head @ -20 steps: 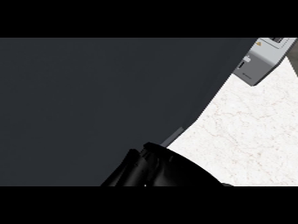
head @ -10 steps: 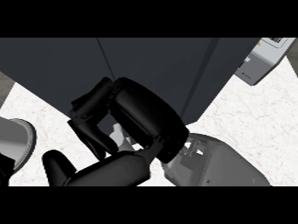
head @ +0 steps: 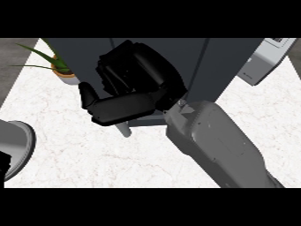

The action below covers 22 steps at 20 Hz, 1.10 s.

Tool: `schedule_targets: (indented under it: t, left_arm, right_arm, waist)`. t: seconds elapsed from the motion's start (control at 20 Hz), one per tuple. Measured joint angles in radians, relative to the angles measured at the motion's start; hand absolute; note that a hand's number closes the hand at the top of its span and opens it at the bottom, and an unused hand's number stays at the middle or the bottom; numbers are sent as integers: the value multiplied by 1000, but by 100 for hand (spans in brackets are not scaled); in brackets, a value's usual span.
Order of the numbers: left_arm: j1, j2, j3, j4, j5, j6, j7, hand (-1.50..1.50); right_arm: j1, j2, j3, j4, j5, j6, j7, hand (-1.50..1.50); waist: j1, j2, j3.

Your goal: Pick up the wine, place it into the cabinet and close the cabinet

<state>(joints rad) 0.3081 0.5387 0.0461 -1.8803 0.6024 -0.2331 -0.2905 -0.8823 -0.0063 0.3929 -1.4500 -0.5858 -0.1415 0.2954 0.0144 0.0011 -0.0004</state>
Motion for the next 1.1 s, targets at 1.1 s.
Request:
schedule_targets:
  t: [1.1]
  left_arm:
    - [-34,-60,19,-5,-54,-32,54,150]
  right_arm:
    - [-62,-11,-107,336,36,331,-222,150]
  waist:
    - [29,-31,-15]
